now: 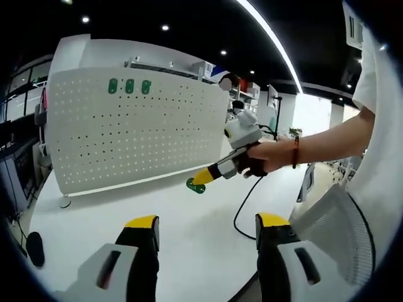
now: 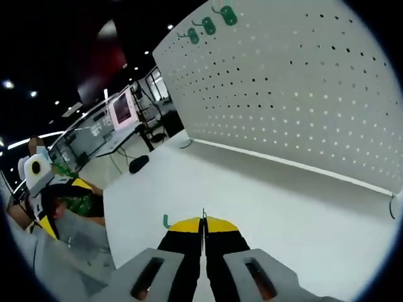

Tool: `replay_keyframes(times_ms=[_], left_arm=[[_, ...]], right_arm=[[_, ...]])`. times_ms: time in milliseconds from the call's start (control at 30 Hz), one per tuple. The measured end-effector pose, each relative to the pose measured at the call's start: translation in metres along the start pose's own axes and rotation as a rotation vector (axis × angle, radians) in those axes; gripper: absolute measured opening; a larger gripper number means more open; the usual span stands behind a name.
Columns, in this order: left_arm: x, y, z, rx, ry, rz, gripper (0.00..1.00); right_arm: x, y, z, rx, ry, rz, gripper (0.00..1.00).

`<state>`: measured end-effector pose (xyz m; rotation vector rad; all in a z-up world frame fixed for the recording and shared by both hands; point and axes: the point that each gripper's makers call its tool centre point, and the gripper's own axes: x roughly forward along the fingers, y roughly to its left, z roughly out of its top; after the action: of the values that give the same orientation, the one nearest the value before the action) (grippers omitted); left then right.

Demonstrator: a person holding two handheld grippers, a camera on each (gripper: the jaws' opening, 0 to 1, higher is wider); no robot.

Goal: Insert the hook assembly into the mounting plate slot until the hook locks in place.

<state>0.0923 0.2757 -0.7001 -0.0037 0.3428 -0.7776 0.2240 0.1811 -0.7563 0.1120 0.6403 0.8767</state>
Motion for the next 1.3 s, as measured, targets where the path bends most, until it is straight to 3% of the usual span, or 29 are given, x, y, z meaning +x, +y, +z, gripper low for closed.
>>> replay_keyframes(times_ms=[367,500,633,1000,1100,1233,1300], left_arm=[[0.001,-0.004,0.000,0.011,0.004,-0.012,0.62],[0.001,-0.003,-0.001,0.006,0.006,-0.006,0.61],[0.002,-0.005,-0.002,0.002,0.000,-0.010,0.61],[0.003,-0.007,0.008,-0.005,-0.028,-0.022,0.59],[0.004,-0.009,0.008,-0.020,-0.025,-0.036,0.55],[0.005,-0.014,0.005,-0.047,0.000,-0.067,0.41],[0.005,-0.016,0.006,-0.052,-0.004,-0.076,0.40]], right_arm=[[-0.004,0.027,0.001,0.000,-0.025,0.073,0.00],[-0.009,0.041,0.012,0.024,-0.089,0.124,0.00],[-0.010,0.053,0.014,0.013,-0.092,0.151,0.00],[-0.017,0.066,0.015,0.050,-0.127,0.204,0.00],[-0.021,0.072,0.016,0.055,-0.141,0.225,0.00],[-0.026,0.083,0.016,0.060,-0.154,0.269,0.00],[-0.028,0.084,0.015,0.054,-0.163,0.273,0.00]])
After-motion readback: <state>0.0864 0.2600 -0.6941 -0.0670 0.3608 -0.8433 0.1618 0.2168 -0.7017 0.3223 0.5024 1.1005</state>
